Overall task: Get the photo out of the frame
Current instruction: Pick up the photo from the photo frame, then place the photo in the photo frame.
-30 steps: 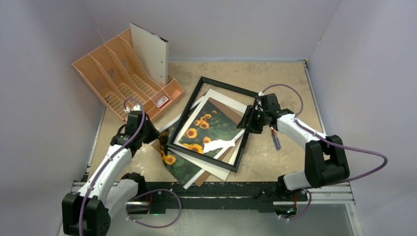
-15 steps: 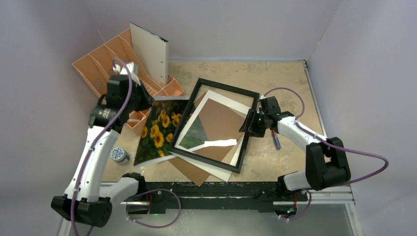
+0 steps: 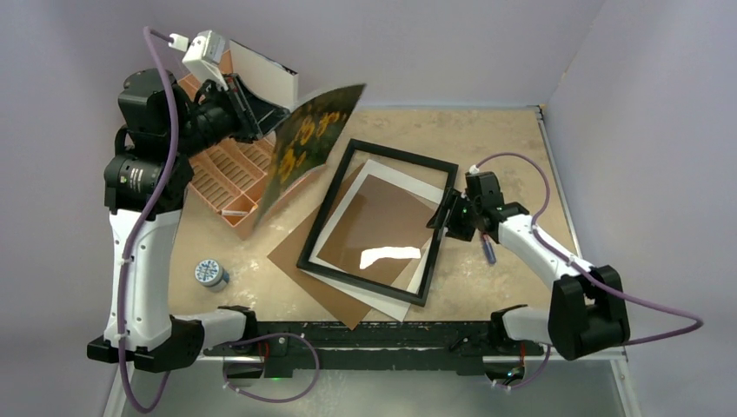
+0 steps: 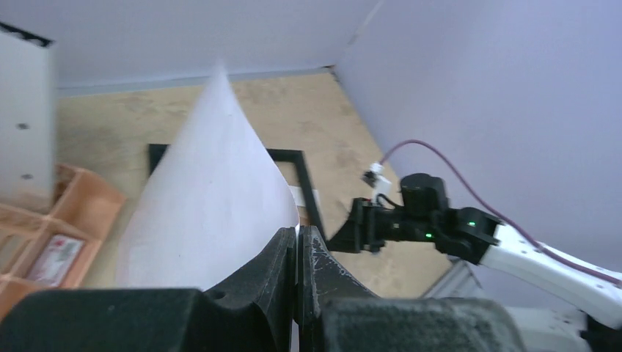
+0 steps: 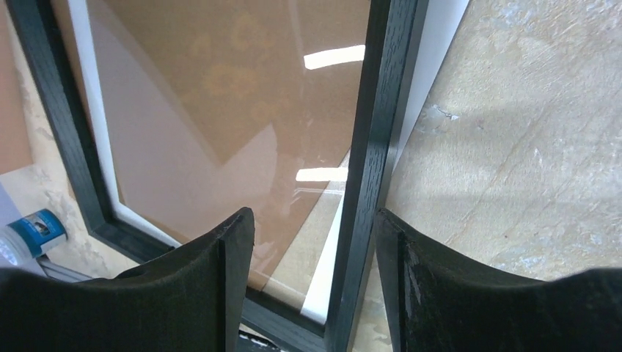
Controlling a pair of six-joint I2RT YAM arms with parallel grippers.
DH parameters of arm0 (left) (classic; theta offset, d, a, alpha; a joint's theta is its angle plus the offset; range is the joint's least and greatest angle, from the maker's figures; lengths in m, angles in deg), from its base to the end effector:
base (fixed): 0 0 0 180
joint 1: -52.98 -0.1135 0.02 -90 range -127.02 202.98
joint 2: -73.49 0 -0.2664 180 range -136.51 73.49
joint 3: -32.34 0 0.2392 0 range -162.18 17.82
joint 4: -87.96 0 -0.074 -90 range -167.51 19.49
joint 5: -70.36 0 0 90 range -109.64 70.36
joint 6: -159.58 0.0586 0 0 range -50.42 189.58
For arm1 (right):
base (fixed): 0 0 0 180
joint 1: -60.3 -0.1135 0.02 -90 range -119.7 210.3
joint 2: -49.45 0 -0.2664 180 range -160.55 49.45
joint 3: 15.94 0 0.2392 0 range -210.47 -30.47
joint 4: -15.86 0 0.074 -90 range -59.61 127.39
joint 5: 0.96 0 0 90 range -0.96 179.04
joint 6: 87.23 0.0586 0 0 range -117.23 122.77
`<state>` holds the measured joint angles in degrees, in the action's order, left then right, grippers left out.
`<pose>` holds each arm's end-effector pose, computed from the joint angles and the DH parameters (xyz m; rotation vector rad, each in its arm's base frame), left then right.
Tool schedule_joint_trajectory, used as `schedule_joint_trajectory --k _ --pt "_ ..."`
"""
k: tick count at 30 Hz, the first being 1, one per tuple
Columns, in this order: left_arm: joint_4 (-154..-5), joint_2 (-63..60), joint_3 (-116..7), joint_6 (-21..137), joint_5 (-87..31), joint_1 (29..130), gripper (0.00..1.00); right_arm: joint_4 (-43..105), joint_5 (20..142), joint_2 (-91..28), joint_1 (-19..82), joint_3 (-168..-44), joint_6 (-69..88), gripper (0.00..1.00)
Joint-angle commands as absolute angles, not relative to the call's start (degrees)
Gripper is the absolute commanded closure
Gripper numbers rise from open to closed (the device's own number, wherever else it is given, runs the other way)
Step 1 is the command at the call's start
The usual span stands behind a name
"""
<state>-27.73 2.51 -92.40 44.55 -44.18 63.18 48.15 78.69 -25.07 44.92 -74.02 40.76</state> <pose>0.1923 -0.0593 0.5350 0.0894 1.8088 -0.8176 0.2529 0.0805 0.2036 0.4072 2.4726 0.6262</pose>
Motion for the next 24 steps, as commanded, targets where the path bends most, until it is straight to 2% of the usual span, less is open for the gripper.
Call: schedule_joint_trajectory --k 1,8,14,19,24 --pt "-40.52 3.0 -90.22 33.49 -58.76 63.12 1.0 48.38 80.63 -20.31 44.72 -73.1 42.53 0.37" --pt "-63.92 5.04 -83.1 14.51 -68.68 63.17 1.0 44.42 79.59 -12.56 44.74 -69.42 45.8 0.35" --pt "-80.84 6.06 -75.25 4.55 -66.15 64.4 1.0 42.32 81.27 -6.63 44.72 -66.88 50.23 0.33" --pt "-83.68 7.15 -63.02 6.41 -56.69 73.43 1.0 41.57 83.05 -1.43 44.74 -65.54 53.18 0.33" --pt "-81.76 15.19 -43.3 10.05 -42.68 74.34 1.0 43.94 84.01 4.39 44.73 -63.43 55.77 0.32"
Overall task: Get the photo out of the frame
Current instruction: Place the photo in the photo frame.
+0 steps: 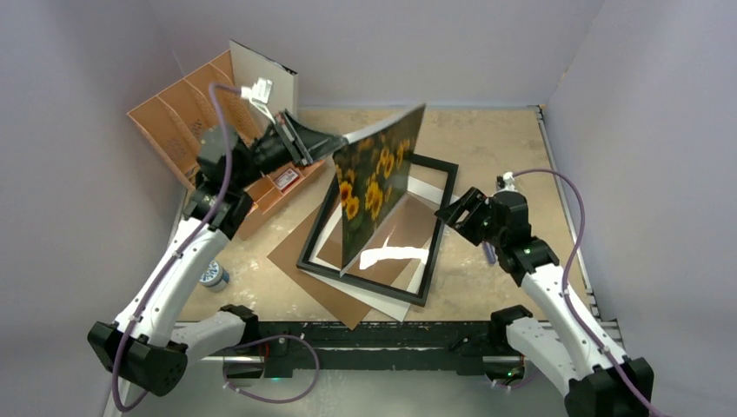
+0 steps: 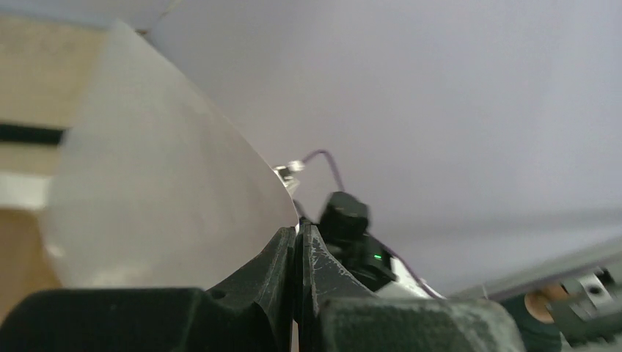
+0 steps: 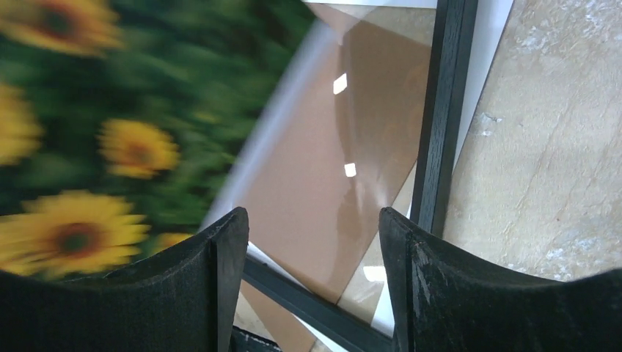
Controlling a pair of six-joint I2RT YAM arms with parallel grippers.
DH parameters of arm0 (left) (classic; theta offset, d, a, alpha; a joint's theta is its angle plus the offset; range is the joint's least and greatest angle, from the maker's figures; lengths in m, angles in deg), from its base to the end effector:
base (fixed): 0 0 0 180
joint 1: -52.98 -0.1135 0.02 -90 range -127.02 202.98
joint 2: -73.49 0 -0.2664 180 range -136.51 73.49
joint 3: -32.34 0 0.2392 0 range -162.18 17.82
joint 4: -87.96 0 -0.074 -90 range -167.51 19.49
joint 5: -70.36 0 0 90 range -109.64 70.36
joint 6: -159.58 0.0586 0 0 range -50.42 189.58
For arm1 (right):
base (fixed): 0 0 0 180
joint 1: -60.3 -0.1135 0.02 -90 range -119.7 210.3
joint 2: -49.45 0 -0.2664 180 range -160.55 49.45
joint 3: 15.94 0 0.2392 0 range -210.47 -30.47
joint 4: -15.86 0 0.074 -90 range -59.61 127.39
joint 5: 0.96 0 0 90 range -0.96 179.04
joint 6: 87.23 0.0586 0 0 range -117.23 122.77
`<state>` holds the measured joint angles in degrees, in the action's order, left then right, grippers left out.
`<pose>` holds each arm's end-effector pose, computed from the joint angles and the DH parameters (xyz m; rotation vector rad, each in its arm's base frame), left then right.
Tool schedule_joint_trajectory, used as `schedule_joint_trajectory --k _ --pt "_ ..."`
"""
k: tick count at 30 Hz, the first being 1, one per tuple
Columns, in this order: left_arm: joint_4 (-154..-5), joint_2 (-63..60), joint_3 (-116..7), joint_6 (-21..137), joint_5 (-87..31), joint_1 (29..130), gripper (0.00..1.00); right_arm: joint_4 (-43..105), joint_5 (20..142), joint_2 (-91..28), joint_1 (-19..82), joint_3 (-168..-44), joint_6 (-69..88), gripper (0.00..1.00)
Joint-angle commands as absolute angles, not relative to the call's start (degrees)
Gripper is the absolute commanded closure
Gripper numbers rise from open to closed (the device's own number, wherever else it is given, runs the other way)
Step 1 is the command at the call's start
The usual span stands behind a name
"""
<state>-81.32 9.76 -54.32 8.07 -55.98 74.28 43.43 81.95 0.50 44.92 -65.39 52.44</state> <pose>0.2118 -0.1198 0.4712 0.0571 1.6095 -1.5902 0.1928 0.0605 0.2563 0.5540 2.0715 0.8170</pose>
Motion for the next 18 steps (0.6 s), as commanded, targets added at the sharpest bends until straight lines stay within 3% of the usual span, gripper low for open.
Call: schedule_joint_trajectory --k 1,8,12,18 --pt "-81.3 16.67 -39.95 10.95 -40.52 74.26 1.0 43.43 83.28 5.22 44.74 -62.64 56.19 0.31" --pt "-71.98 25.09 -23.01 15.43 -22.07 73.97 1.0 35.8 68.94 1.82 44.74 -58.53 58.3 0.3" --pt "-64.05 31.04 -22.9 16.49 -10.9 72.69 1.0 34.53 64.27 -3.11 44.44 -58.99 57.15 0.29" --pt "-50.73 30.27 -23.36 17.06 -5.37 72.67 1.0 28.6 61.51 -9.77 41.08 -59.34 58.3 0.29"
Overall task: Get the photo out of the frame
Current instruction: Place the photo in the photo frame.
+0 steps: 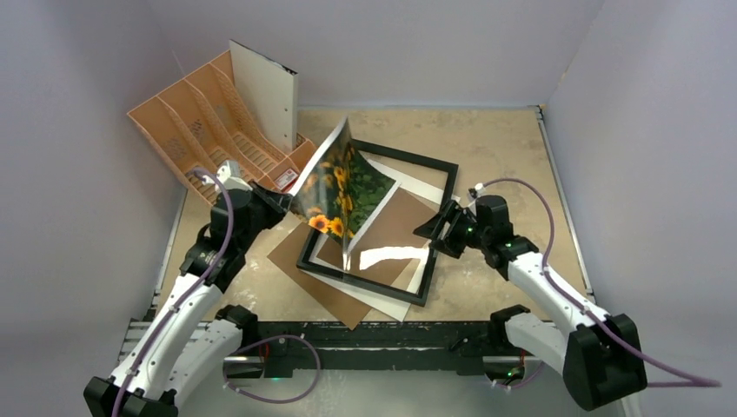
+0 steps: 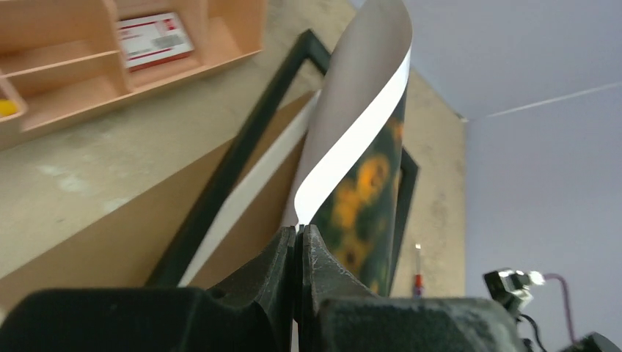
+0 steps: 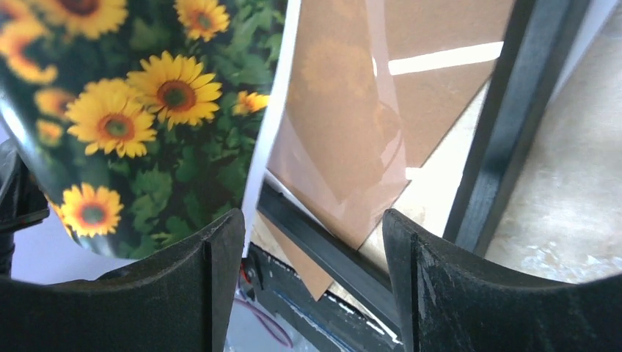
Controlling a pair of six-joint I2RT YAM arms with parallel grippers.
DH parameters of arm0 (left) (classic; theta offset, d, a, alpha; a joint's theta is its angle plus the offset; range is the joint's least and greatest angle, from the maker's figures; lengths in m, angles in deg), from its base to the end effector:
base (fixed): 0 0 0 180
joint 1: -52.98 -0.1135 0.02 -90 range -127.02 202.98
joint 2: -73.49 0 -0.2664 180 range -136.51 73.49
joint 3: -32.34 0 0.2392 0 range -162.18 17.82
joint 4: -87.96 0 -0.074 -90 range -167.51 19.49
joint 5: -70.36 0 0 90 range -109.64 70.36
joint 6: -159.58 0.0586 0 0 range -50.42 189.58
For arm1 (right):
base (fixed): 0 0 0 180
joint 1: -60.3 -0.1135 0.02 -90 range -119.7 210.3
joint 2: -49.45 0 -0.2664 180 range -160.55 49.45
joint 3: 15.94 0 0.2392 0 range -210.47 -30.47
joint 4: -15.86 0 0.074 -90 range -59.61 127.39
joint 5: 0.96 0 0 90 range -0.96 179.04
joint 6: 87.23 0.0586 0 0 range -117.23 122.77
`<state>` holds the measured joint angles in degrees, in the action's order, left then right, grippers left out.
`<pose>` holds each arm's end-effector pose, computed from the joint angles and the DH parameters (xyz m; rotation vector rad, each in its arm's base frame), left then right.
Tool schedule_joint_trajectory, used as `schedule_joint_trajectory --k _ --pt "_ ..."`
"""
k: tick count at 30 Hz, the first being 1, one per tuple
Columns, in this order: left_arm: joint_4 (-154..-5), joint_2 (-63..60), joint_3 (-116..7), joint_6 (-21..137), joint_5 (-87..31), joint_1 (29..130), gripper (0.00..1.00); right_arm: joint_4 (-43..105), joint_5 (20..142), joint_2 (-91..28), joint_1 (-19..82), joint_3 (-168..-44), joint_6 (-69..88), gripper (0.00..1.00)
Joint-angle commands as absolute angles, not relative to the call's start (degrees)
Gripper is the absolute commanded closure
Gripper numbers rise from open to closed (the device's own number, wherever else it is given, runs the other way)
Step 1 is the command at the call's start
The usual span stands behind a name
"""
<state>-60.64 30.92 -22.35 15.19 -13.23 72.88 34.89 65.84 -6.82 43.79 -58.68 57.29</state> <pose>0.1738 -0.0560 0.3003 -0.6620 1.8672 -0.7598 0.1971 0.0825 0.2103 0.5050 2.2614 1.1176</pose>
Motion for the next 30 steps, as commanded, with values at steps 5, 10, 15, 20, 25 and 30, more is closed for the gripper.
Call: schedule_joint_trajectory --k 5,10,15,20,25,30 --pt "-44.54 31.47 -26.22 20.33 -0.29 72.67 1.0 22.94 62.37 -15.64 34.17 -59.7 61.82 0.28" --pt "-40.74 30.34 -28.27 23.82 -2.48 72.67 1.0 21.6 66.8 -19.42 29.47 -58.65 66.29 0.28" --pt "-40.83 31.62 -24.12 21.99 -6.14 72.69 1.0 22.94 70.27 -15.78 27.52 -55.25 71.32 0.27" --pt "-40.94 33.04 -20.79 17.47 -9.14 72.67 1.0 17.59 71.88 -16.65 19.44 -52.93 77.56 0.26" --pt "-39.47 34.48 -19.13 14.16 -11.4 72.67 1.0 15.57 77.34 -15.93 13.58 -50.56 84.25 0.26" --pt "-37.11 36.73 -17.93 11.17 -10.78 72.67 1.0 19.7 80.91 -14.0 10.81 -50.9 87.29 0.26"
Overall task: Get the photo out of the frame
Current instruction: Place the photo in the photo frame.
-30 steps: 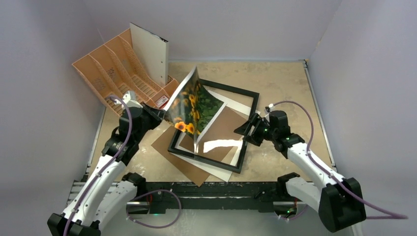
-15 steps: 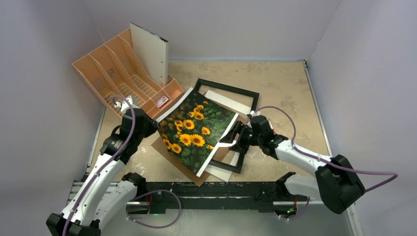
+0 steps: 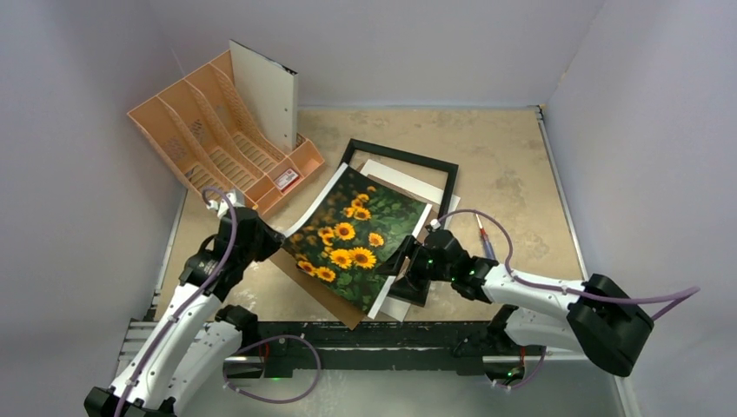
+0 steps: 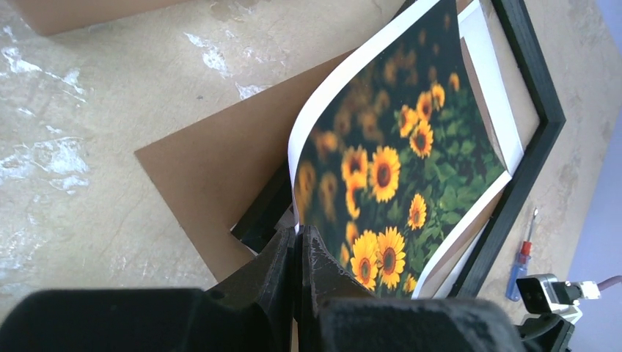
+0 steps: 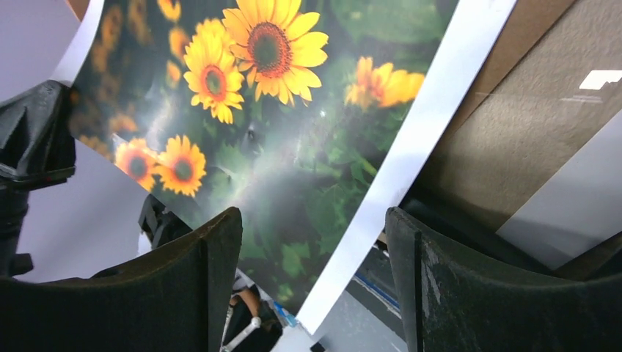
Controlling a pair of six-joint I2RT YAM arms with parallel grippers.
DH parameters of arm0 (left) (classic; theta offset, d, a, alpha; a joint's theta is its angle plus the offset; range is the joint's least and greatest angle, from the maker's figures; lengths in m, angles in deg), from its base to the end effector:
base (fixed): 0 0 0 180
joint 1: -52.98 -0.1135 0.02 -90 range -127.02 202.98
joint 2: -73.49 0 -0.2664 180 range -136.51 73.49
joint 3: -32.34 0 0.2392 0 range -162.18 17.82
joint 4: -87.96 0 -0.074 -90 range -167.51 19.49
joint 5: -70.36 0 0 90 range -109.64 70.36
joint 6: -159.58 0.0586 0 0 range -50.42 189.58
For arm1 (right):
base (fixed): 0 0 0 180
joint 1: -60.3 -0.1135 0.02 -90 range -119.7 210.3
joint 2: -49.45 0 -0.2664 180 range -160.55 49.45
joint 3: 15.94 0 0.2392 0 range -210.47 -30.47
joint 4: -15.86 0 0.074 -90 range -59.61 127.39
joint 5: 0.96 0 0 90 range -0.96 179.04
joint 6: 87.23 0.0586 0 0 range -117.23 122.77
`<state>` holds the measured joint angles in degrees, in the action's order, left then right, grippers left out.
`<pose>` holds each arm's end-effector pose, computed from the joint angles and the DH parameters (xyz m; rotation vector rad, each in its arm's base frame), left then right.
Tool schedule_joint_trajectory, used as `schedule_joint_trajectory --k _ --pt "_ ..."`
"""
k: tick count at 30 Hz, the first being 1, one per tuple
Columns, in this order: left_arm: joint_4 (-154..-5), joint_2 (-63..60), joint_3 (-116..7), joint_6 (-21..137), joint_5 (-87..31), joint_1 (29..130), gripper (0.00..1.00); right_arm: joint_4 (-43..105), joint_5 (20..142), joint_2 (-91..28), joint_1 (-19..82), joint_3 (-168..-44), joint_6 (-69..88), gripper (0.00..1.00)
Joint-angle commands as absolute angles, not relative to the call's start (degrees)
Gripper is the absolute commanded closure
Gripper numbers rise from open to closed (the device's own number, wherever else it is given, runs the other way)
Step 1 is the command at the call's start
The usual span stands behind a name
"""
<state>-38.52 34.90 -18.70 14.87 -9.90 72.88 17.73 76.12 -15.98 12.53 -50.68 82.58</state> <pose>0.1394 -0.0399 0.2447 -0.7802 2.1881 -0.4828 0.1418 0.1757 0.1631 0.5501 2.4877 1.3773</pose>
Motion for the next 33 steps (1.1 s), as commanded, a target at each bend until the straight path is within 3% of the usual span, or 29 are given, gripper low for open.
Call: schedule_joint_trajectory --k 1,15,23,27,30,33 --pt "-36.93 37.03 -17.64 10.61 -10.65 72.67 1.0 21.23 81.76 -13.48 10.36 -51.32 87.48 0.26" --pt "-37.53 37.71 -15.71 6.74 -10.96 72.67 1.0 24.76 87.56 -7.52 0.4 -47.16 101.24 0.29" --pt "-38.01 38.62 -14.23 6.42 -12.47 72.67 1.0 4.36 88.83 -11.72 -0.61 -42.01 103.68 0.37" --pt "-38.63 38.6 -13.45 6.69 -14.59 72.68 1.0 -0.32 90.89 -14.55 -0.61 -44.62 101.72 0.56" --pt "-38.4 39.28 -12.64 7.19 -15.85 72.68 1.0 -1.37 90.37 -14.54 -0.42 -44.41 101.89 0.86" --pt "-38.02 39.84 -11.59 8.31 -16.6 72.68 1.0 3.13 92.46 -9.87 1.63 -44.13 100.31 1.0"
